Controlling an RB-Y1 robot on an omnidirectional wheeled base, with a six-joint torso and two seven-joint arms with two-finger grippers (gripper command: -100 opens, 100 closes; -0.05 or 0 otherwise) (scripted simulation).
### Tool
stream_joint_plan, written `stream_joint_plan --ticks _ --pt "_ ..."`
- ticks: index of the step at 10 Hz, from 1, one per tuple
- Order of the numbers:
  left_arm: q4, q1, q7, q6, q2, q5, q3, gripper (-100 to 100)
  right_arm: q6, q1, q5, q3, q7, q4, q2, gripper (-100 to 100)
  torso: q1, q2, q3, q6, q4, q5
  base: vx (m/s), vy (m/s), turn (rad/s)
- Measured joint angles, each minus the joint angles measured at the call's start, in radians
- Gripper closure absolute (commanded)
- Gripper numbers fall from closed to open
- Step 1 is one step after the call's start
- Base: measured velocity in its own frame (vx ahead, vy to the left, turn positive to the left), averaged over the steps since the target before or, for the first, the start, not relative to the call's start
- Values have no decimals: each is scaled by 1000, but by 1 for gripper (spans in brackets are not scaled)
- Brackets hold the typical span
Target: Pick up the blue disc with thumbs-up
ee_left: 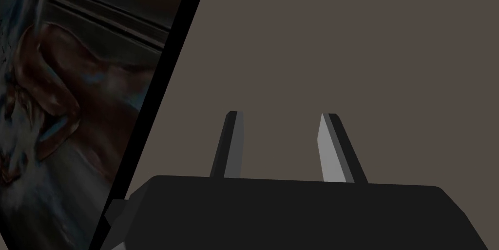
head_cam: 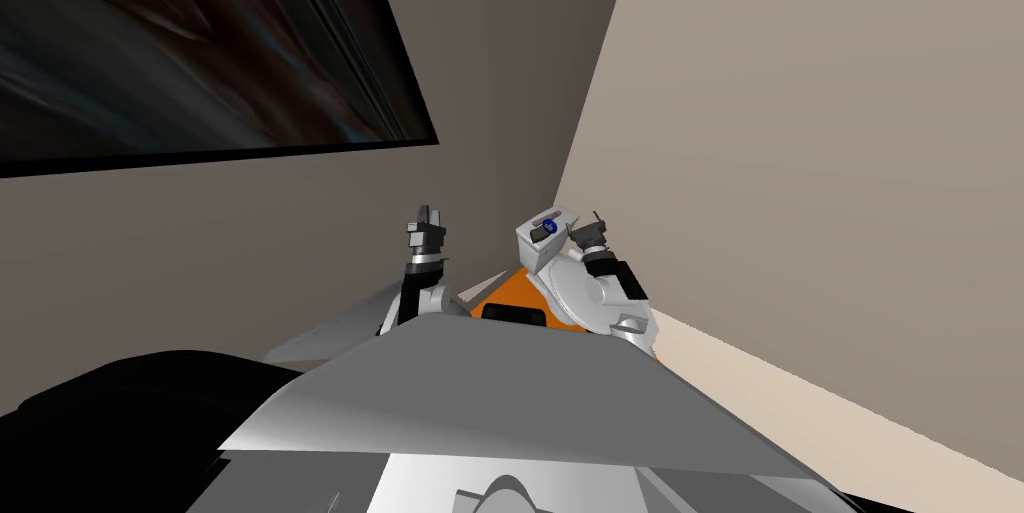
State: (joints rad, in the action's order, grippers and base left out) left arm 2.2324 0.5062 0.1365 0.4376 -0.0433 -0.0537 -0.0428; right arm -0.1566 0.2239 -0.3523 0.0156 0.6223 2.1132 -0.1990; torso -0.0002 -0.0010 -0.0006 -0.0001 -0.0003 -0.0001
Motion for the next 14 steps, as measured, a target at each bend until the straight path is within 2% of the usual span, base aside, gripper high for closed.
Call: stream_joint_plan --ticks 3,7,11,14 --pt "0 0 0 0 0 0 0 0 -49 -31 -31 5 78 -20 -6 -100 0 0 0 0 0 0 14 0 -23" --pt "0 0 0 0 0 0 0 0 -141 -78 -85 9 190 -38 -17 -100 0 0 0 0 0 0 17 -1 -25" --pt "0 0 0 0 0 0 0 0 -196 -106 -117 14 288 -58 -24 -100 0 0 0 0 0 0 14 -2 -32" --pt "0 0 0 0 0 0 0 0 -269 -146 -161 16 371 -80 -33 -100 0 -1 0 0 0 0 21 -4 -35"
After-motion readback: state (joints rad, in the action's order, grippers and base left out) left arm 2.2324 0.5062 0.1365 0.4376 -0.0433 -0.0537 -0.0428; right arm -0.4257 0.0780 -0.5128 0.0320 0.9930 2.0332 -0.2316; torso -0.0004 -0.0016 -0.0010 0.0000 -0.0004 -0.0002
